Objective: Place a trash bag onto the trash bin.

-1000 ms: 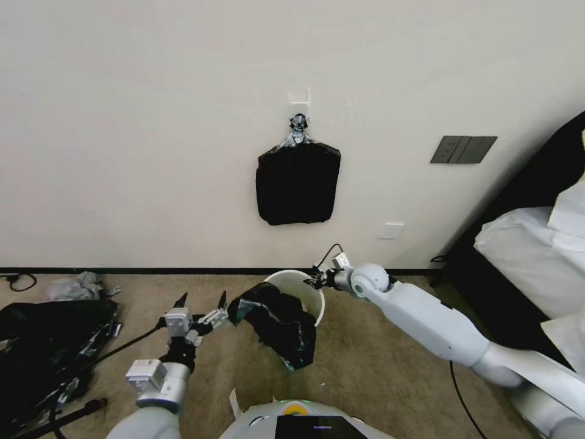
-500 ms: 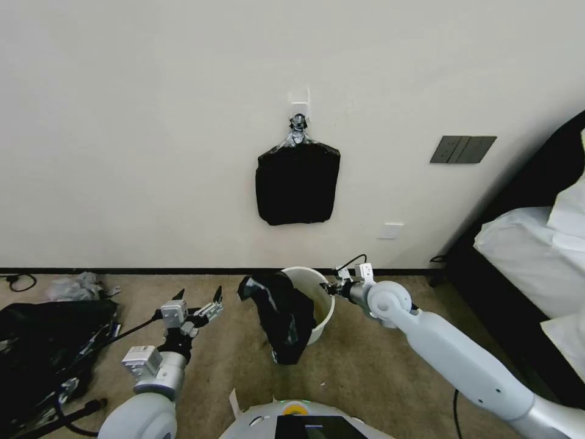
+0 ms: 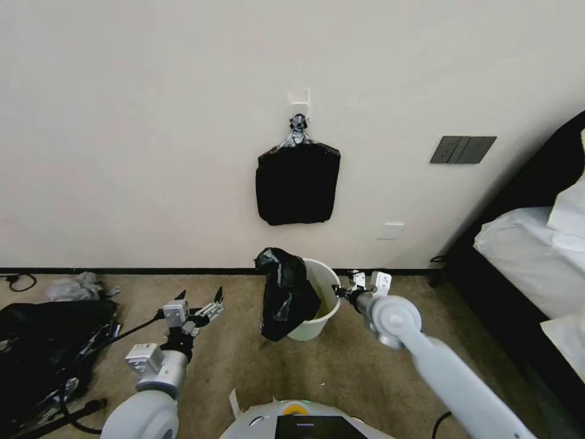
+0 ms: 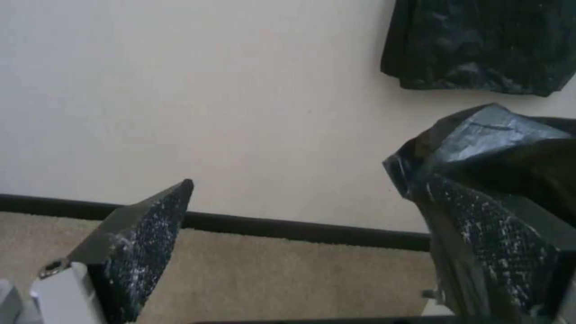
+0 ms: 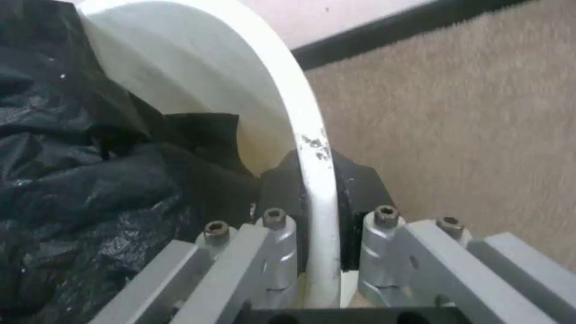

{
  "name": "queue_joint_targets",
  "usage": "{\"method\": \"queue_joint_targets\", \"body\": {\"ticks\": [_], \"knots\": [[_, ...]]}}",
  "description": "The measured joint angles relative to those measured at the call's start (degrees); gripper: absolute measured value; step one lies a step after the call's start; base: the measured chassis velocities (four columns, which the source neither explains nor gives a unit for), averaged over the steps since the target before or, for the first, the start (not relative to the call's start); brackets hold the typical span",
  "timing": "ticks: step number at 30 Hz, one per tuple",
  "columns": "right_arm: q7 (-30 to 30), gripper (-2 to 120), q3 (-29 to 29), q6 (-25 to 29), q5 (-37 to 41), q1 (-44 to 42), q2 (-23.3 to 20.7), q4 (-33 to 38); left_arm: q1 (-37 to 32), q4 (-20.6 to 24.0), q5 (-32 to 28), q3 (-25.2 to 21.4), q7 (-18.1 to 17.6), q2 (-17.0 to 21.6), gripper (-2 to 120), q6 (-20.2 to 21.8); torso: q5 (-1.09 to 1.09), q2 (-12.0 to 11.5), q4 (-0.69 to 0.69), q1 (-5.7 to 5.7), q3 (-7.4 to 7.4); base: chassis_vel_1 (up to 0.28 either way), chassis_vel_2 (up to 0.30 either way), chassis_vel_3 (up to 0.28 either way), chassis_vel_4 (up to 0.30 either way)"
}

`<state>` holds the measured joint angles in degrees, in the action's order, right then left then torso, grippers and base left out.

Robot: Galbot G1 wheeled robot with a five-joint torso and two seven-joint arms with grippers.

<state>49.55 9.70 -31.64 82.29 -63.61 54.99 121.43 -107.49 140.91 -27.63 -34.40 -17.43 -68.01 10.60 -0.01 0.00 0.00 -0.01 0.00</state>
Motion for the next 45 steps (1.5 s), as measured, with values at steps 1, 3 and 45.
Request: {"method": "queue_joint_targets", "body": {"ticks": [1,3,45], "knots": [[0.34,8,0.34,0.33,-0.42,-1.00,0.68,0.51,-0.13,0.00,0.00,0.07,0.00,-0.13,100,-0.05,0.00,0.00,0.00,0.00,0.00,0.000,0.000,0.000,0.000],[0.46,8,0.54,0.58,-1.19,-1.95,1.43,0.81,-0.25,-0.01,0.02,0.15,0.00,-0.24,100,-0.09,0.00,0.00,0.00,0.00,0.00,0.000,0.000,0.000,0.000],[-20.63,83,-2.67,0.44,-37.56,-6.18,-3.98,8.95,-0.90,-1.05,1.69,2.77,-1.05,-1.20,100,-0.45,0.01,0.00,-0.01,0.00,0.00,0.000,0.000,0.000,0.000]]}}
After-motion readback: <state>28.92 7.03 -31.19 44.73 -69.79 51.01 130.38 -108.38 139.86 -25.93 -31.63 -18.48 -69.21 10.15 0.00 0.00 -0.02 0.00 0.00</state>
